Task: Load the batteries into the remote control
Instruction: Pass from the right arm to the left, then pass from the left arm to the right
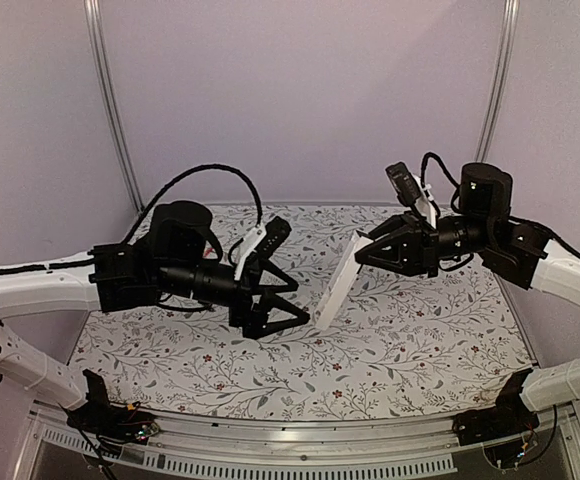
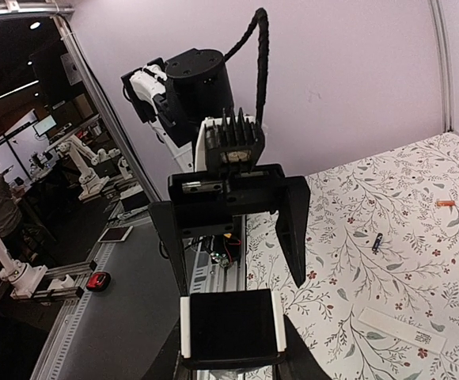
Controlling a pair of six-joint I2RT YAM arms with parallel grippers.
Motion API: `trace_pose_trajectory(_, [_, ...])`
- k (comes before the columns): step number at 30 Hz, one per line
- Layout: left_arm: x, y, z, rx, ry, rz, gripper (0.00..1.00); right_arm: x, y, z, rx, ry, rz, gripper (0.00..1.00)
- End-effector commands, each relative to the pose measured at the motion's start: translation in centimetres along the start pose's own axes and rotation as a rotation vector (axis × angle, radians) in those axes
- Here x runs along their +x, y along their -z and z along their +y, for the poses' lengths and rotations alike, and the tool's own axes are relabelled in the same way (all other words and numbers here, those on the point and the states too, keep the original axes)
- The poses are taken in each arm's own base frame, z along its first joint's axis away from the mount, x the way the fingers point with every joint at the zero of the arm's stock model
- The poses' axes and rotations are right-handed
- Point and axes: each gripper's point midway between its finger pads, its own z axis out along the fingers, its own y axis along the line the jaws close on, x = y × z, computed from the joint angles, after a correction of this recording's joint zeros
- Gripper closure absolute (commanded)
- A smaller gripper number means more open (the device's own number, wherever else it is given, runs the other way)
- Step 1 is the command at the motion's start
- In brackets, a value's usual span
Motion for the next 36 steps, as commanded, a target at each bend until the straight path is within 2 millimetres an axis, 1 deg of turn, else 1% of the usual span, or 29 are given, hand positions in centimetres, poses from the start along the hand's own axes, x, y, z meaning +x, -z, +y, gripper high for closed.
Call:
trace_pose_trajectory(1, [-0.4, -1.9, -0.8, 0.022, -0.061, 0.018, 0.08, -1.0, -0.6, 0.4, -0.017, 0.026, -0.008, 1.00])
trace_pose_trajectory(3, [-0.5, -2.7, -1.0, 0.027, -0.069, 0.028, 0.11, -1.1, -0.9, 0.6, -0.025, 0.028, -0.012, 1.00])
trace_pose_trajectory(5, [-0.6, -3.5, -1.6, 0.044, -0.082, 0.036, 0.15, -1.0, -1.2, 0.6, -0.029, 0.021, -0.013, 1.00])
trace_pose_trajectory(7, [-0.9, -4.1, -2.0, 0.047, -0.094, 0.037, 0.23, -0.9, -1.4, 0.5, -0.029, 0.016, -0.014, 1.00])
trace_pose_trajectory(9, [-0.8, -4.6, -2.1, 0.042, -0.094, 0.041, 0.34, -0.7, -1.6, 0.5, -0.029, 0.009, -0.016, 1.00])
trace_pose_trajectory(12, [-0.9, -4.6, -1.9, 0.024, -0.094, 0.021, 0.50, -0.6, -1.5, 0.5, -0.023, 0.006, -0.022, 1.00])
trace_pose_trajectory(16, [-1.3, -4.1, -1.2, -0.029, -0.093, -0.026, 0.65, -0.6, -1.3, 0.4, -0.008, 0.008, -0.031, 1.00])
trace_pose_trajectory(17, [-1.4, -3.9, -1.0, -0.044, -0.095, -0.034, 0.68, -0.7, -1.3, 0.4, -0.005, 0.007, -0.032, 0.98])
trace_pose_trajectory(18, [-1.4, -3.8, -0.8, -0.058, -0.096, -0.040, 0.72, -0.7, -1.3, 0.3, -0.001, 0.002, -0.032, 0.95])
trace_pose_trajectory(19, [-1.4, -3.7, -0.6, -0.071, -0.097, -0.043, 0.76, -0.6, -1.4, 0.1, 0.006, -0.005, -0.032, 0.86])
trace_pose_trajectory(20, [-1.5, -3.6, -0.4, -0.085, -0.097, -0.045, 0.80, -0.5, -1.4, -0.3, 0.023, -0.017, -0.033, 0.67])
trace_pose_trajectory(22, [-1.6, -3.4, 0.2, -0.128, -0.102, -0.045, 0.85, -0.5, -1.4, -0.9, 0.060, -0.045, -0.038, 0.13])
trace_pose_trajectory(23, [-1.5, -3.2, 0.7, -0.156, -0.107, -0.041, 0.87, -0.5, -1.3, -1.4, 0.091, -0.062, -0.042, 0.03])
trace_pose_trajectory(26, [-1.3, -2.7, 2.8, -0.287, -0.125, -0.023, 0.90, -0.2, -0.7, -2.7, 0.186, -0.102, -0.041, 0.01])
trace_pose_trajectory(29, [-0.8, -2.4, 5.2, -0.428, -0.140, 0.014, 0.92, 0.8, 0.4, -5.3, 0.328, -0.183, -0.015, 0.01])
trace_pose_trajectory(31, [-0.5, -2.2, 6.6, -0.523, -0.153, 0.042, 0.92, 1.1, 0.7, -6.4, 0.380, -0.235, -0.012, 0.01])
trace_pose_trajectory(33, [-0.2, -2.2, 7.6, -0.595, -0.172, 0.067, 0.92, 1.3, 0.7, -6.9, 0.397, -0.259, -0.002, 0.01])
trace_pose_trajectory(36, [0.3, -2.7, 8.1, -0.635, -0.186, 0.095, 0.93, 1.6, 0.5, -7.7, 0.425, -0.319, 0.028, 0.01])
